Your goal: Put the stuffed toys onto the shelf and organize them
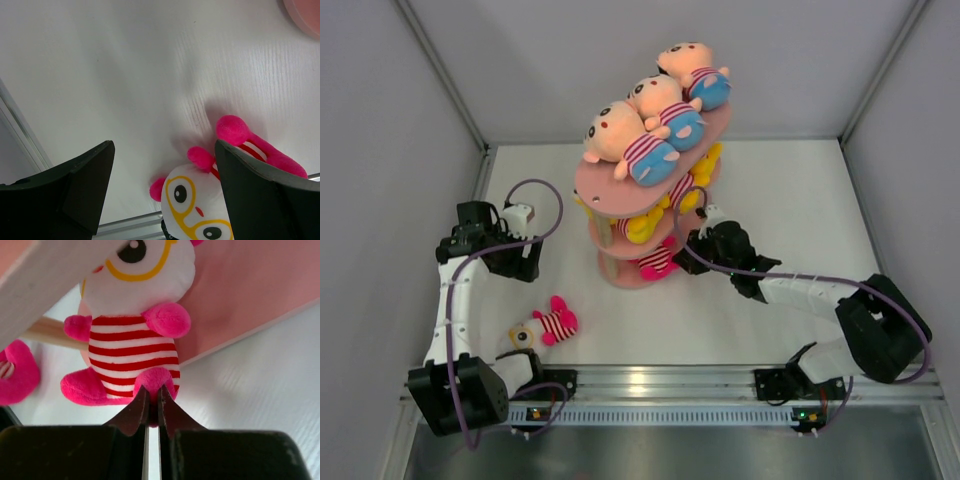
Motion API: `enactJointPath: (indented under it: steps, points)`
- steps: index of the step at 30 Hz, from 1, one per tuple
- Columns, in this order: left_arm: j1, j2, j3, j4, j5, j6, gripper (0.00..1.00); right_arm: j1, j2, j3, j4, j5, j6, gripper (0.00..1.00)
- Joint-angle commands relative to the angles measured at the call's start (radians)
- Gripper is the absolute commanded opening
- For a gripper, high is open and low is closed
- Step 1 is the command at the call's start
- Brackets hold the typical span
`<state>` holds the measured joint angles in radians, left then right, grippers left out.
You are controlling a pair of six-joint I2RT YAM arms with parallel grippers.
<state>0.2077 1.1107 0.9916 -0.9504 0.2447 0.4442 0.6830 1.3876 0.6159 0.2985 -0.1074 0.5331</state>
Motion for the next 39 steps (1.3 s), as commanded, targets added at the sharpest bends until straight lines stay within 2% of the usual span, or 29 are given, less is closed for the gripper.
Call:
enactJointPath:
  steps: [1,2,4,6,10,16,18,22,23,25,26,31,32,35,39]
  points:
    - [-0.004,0.001,0.002,0.007,0.008,0.007,0.87,-0.042,-0.027,0.114,-0.056,-0.191,-0.329,0.00]
    - [-0.004,0.001,0.002,0.006,0.008,0.005,0.87,-0.043,-0.019,0.131,-0.073,-0.227,-0.408,0.00]
    - [-0.004,0.000,0.004,0.004,0.008,0.008,0.87,-0.063,0.019,0.184,-0.103,-0.341,-0.449,0.00]
    - [-0.004,-0.006,0.002,0.004,0.005,0.011,0.87,-0.092,0.068,0.241,-0.136,-0.385,-0.482,0.00]
    - [-0.004,-0.014,0.001,0.004,-0.002,0.014,0.87,-0.120,0.122,0.274,-0.119,-0.370,-0.450,0.00]
    - [-0.004,-0.025,-0.010,0.004,-0.024,0.030,0.87,-0.140,0.084,0.180,-0.026,-0.356,-0.394,0.00]
    - [-0.004,-0.020,-0.010,0.004,-0.019,0.030,0.87,-0.148,0.070,0.170,-0.027,-0.348,-0.392,0.03]
    - [-0.004,-0.018,-0.002,0.004,-0.004,0.021,0.87,-0.158,0.068,0.174,-0.044,-0.350,-0.386,0.18]
    - [-0.005,-0.017,-0.002,0.004,-0.005,0.021,0.87,-0.160,0.065,0.173,-0.044,-0.348,-0.386,0.27]
    - [-0.005,-0.022,-0.002,0.004,-0.005,0.019,0.87,-0.163,0.042,0.162,-0.036,-0.341,-0.381,0.35]
    - [-0.007,-0.023,-0.004,0.004,-0.007,0.019,0.87,-0.165,0.030,0.156,-0.033,-0.338,-0.381,0.43]
    - [-0.008,-0.020,-0.018,-0.036,0.021,0.057,0.89,-0.163,-0.061,0.133,-0.071,-0.307,-0.393,0.59]
    - [-0.011,-0.015,-0.022,-0.047,0.039,0.068,0.89,-0.163,-0.079,0.130,-0.097,-0.298,-0.401,0.65]
    - [-0.027,-0.025,-0.066,-0.088,0.062,0.135,0.93,-0.163,-0.166,0.113,-0.142,-0.267,-0.423,0.68]
    - [-0.070,-0.028,-0.149,-0.142,-0.008,0.201,0.93,-0.155,-0.336,0.105,-0.263,-0.206,-0.453,0.69]
